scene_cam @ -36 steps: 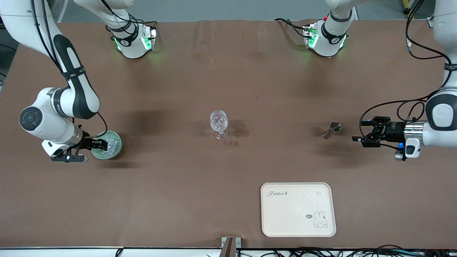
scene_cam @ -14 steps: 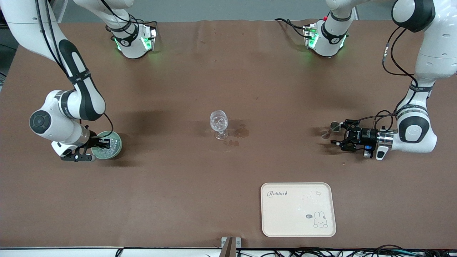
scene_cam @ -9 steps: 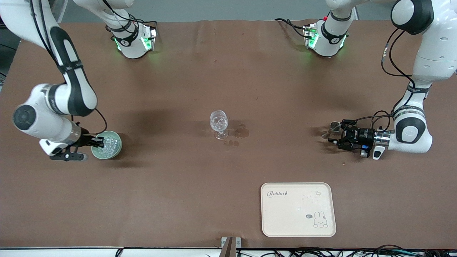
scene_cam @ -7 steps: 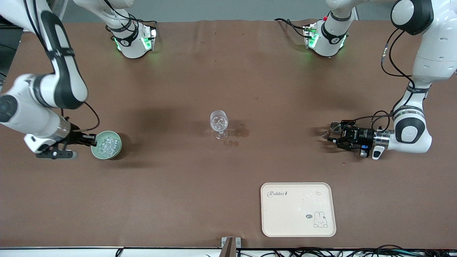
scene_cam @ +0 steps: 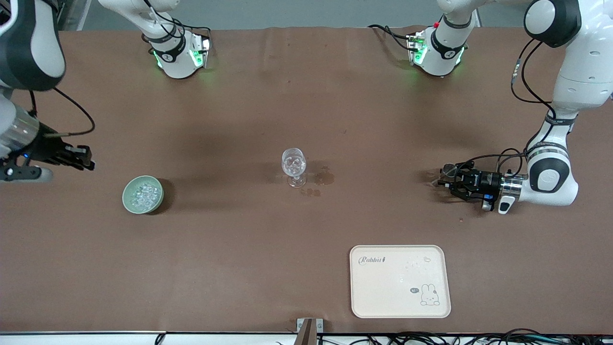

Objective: Pour wine and add ice with both arms
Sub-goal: 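Lift the ice with the right gripper while the left gripper lifts the jigger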

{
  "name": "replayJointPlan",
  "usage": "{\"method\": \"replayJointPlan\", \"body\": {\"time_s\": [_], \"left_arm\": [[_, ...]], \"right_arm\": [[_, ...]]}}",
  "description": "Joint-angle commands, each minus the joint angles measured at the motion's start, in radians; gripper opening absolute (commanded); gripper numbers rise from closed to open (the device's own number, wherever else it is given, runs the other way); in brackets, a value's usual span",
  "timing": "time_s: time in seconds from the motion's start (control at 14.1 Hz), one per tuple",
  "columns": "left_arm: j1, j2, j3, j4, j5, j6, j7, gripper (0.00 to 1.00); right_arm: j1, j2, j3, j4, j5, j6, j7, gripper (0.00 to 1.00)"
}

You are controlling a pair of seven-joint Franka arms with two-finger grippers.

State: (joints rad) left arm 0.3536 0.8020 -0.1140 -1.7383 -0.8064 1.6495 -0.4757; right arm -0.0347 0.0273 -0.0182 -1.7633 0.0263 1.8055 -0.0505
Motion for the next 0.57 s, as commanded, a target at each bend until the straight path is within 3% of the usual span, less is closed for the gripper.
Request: {"method": "replayJointPlan", "body": {"time_s": [0.0, 0.14, 0.5], "left_arm": [[0.001, 0.002, -0.001, 0.003, -0.017, -0.013, -0.003, 0.24], [0.002, 0.011, -0.003, 0.005, -0.033, -0.023, 0.002, 0.21], [-0.007, 0.017, -0.003, 0.012, -0.060, -0.033, 0.006, 0.06]], "right_arm": [[-0.001, -0.090, -0.002, -0.015, 0.004, -0.060, 0.000, 0.06], [-0.001, -0.096, 0.001, 0.010, 0.003, -0.075, -0.008, 0.05], [0.004, -0.023, 0.001, 0.214, -0.002, -0.184, 0.001, 0.04]]}}
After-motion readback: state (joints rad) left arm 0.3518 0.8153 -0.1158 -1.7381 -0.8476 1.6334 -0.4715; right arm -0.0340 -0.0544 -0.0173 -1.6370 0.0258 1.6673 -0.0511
